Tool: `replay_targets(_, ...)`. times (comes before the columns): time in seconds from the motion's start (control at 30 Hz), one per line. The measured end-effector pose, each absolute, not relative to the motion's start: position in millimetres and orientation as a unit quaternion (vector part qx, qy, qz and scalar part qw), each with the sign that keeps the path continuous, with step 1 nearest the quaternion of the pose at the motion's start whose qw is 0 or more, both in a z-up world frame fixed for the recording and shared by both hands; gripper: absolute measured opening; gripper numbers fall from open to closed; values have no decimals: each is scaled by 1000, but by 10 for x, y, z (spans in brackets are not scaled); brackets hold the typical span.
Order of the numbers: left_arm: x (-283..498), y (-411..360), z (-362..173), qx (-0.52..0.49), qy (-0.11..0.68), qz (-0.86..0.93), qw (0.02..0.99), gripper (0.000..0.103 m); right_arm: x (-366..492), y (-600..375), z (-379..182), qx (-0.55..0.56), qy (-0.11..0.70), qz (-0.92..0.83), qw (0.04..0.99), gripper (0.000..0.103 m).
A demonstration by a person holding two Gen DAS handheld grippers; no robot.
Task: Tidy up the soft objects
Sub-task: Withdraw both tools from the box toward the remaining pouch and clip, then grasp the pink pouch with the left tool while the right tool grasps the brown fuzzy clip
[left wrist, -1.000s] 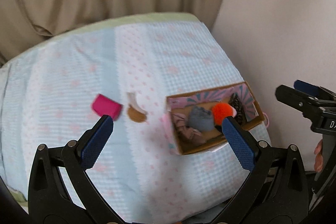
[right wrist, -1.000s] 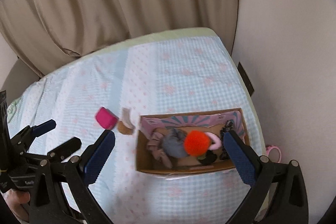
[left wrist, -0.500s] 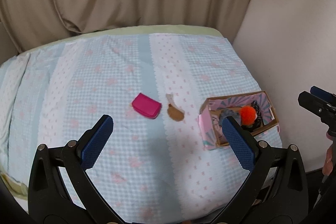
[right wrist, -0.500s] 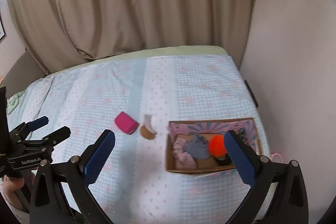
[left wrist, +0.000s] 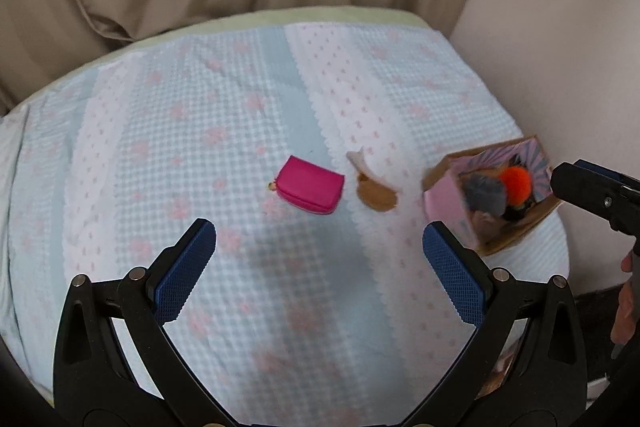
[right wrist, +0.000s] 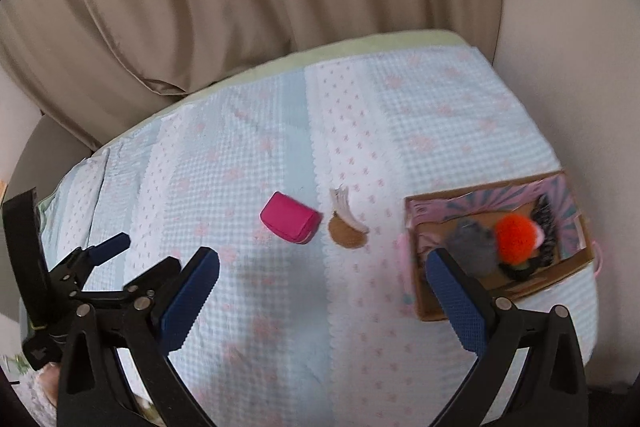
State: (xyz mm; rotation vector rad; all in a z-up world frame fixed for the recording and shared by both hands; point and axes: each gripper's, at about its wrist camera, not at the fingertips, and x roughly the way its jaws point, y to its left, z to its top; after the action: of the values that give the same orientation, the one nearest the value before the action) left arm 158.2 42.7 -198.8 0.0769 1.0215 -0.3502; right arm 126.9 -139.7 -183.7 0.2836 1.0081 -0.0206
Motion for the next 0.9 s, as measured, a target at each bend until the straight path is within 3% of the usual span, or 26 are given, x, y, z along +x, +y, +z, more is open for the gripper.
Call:
replay_targets(0.57, 2684, 100, -3740, 99, 513, -254, 814, 103, 2196, -1363, -3494, 240, 510, -84, 822, 103)
replay_targets(0.9, 2723, -253, -4187, 339, 411, -378, 757, 103, 2353, -1495, -4126, 271, 521, -121, 800, 98)
